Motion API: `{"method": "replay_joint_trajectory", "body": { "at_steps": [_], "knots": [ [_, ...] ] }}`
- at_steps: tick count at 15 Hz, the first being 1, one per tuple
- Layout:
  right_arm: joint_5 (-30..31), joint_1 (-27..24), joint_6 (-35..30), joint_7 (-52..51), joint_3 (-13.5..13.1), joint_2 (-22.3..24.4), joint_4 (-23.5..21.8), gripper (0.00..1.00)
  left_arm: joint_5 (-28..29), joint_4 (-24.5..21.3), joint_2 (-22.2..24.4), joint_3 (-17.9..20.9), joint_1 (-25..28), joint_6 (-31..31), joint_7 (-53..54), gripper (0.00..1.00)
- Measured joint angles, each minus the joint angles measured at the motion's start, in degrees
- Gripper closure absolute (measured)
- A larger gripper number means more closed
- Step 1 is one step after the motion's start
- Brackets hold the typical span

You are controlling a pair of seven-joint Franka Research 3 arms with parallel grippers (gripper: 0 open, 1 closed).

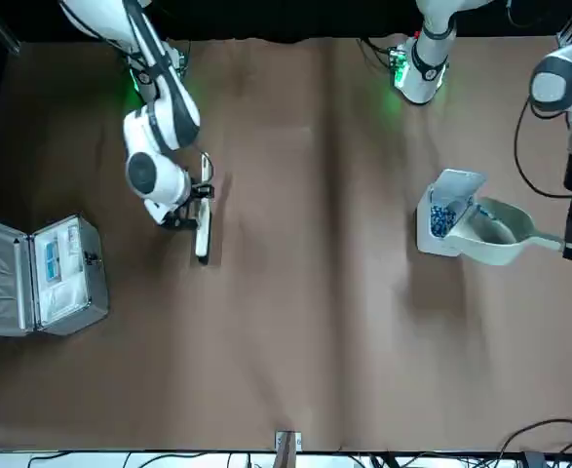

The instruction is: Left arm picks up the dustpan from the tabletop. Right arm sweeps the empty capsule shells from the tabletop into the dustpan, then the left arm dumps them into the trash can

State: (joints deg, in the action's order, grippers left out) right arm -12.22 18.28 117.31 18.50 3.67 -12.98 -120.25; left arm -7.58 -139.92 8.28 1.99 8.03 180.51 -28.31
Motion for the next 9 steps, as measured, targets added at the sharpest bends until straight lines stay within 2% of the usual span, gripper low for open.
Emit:
{"method": "replay_joint_trajectory", "body": {
  "at_steps": [4, 9],
  "knots": [
    [0.27, -5.25, -8.22, -3.47, -0.24, 0.19, 13.49, 0.24, 0.00, -6.85, 1.97, -3.88, 1.08, 13.25, 0.35, 0.67],
    [4.76, -11.37, -13.29, -9.18, -0.45, 0.24, 25.50, 0.22, 0.00, -10.73, 2.18, -4.64, 1.27, 21.60, 4.20, 0.67]
  ]
}}
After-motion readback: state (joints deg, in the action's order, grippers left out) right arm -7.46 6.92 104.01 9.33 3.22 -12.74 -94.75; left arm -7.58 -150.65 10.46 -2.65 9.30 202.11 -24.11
